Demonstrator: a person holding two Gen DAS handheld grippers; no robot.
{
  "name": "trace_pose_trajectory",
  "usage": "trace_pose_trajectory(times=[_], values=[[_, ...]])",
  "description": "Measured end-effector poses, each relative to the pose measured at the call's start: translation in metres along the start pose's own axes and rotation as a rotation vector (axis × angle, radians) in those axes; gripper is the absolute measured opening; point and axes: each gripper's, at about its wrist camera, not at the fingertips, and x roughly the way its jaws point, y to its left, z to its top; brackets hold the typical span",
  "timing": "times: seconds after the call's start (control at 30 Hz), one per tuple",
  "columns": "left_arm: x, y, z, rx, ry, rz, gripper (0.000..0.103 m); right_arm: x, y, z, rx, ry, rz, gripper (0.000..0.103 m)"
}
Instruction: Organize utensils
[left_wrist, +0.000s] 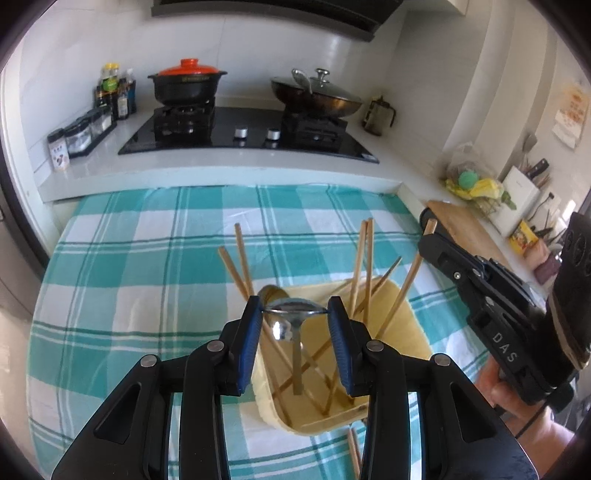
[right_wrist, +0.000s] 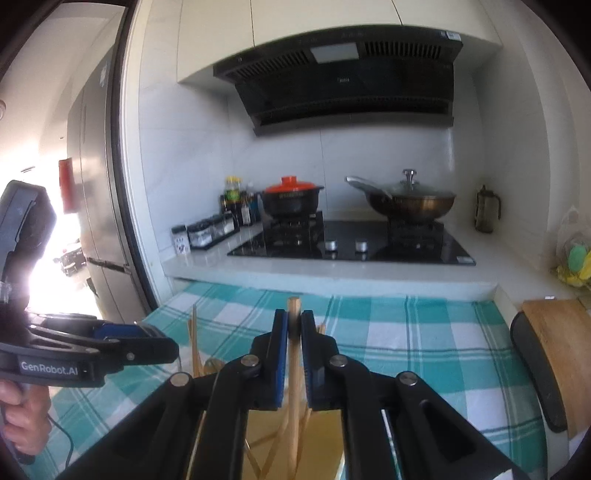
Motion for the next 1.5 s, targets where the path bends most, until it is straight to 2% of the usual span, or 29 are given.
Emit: trace_pose_trajectory(times=[0.03, 0.07, 0.1, 0.13, 0.17, 0.23, 0.27, 0.3, 0.33, 0.37, 0.5, 0.6, 0.7, 0.8, 0.9, 1.07, 1.13, 1.23, 1.33, 1.4, 1.5], values=[[-0.002, 0.001, -0.004, -0.004, -0.002, 0.002, 0.043, -0.001, -0.004, -0.001, 0.012, 0.021, 0.000, 0.015], [-0.006, 0.002, -0.007, -0.009, -0.008, 0.006, 0.048, -0.005, -0.008, -0.002, 0.025, 0.031, -0.004, 0.030], [-0.014, 0.004, -0.011, -0.016, -0.021, 0.012, 0.060, -0.012, -0.011, -0.003, 0.036, 0.029, -0.009, 0.048], [-0.022, 0.005, -0.015, -0.021, -0.037, 0.019, 0.071, -0.023, -0.014, -0.002, 0.043, 0.018, -0.017, 0.055], [-0.032, 0.005, -0.020, -0.017, -0.058, 0.024, 0.074, -0.035, -0.016, 0.001, 0.044, 0.007, -0.025, 0.062], [-0.051, 0.005, -0.029, 0.009, -0.092, 0.047, 0.082, -0.056, -0.016, 0.003, 0.022, 0.012, -0.042, 0.064], [-0.063, 0.003, -0.037, 0.029, -0.107, 0.073, 0.086, -0.068, -0.014, 0.003, 0.002, 0.021, -0.053, 0.067], [-0.073, 0.001, -0.044, 0.051, -0.121, 0.101, 0.094, -0.078, -0.010, 0.002, -0.020, 0.036, -0.065, 0.070], [-0.085, -0.002, -0.053, 0.077, -0.140, 0.134, 0.100, -0.089, -0.006, 0.001, -0.043, 0.058, -0.079, 0.078], [-0.095, -0.005, -0.063, 0.104, -0.155, 0.170, 0.101, -0.099, -0.001, -0.003, -0.064, 0.086, -0.086, 0.082], [-0.127, -0.018, -0.109, 0.209, -0.166, 0.307, 0.103, -0.134, 0.018, -0.036, -0.128, 0.250, -0.105, 0.084], [-0.141, -0.026, -0.148, 0.233, -0.166, 0.396, 0.103, -0.161, 0.026, -0.078, -0.126, 0.360, -0.050, 0.084], [-0.151, -0.032, -0.185, 0.232, -0.169, 0.414, 0.102, -0.184, 0.031, -0.123, -0.111, 0.433, -0.007, 0.084], [-0.157, -0.032, -0.212, 0.175, -0.149, 0.371, 0.102, -0.204, 0.037, -0.164, -0.085, 0.464, -0.017, 0.084], [-0.158, -0.030, -0.232, 0.105, -0.134, 0.338, 0.102, -0.225, 0.042, -0.198, -0.040, 0.438, -0.048, 0.084], [-0.150, -0.032, -0.261, -0.005, -0.099, 0.259, 0.102, -0.242, 0.043, -0.240, 0.143, 0.417, 0.001, 0.084], [-0.146, -0.036, -0.269, -0.013, -0.088, 0.249, 0.102, -0.243, 0.047, -0.251, 0.164, 0.417, -0.003, 0.084], [-0.141, -0.046, -0.276, 0.049, -0.067, 0.258, 0.102, -0.247, 0.054, -0.255, 0.114, 0.414, -0.059, 0.084], [-0.143, -0.055, -0.280, 0.092, -0.073, 0.252, 0.102, -0.258, 0.060, -0.249, 0.038, 0.342, -0.119, 0.084], [-0.142, -0.057, -0.282, 0.094, -0.062, 0.234, 0.102, -0.264, 0.062, -0.241, 0.020, 0.291, -0.113, 0.084], [-0.139, -0.054, -0.281, 0.066, -0.025, 0.163, 0.102, -0.269, 0.062, -0.231, 0.050, 0.241, -0.089, 0.084]])
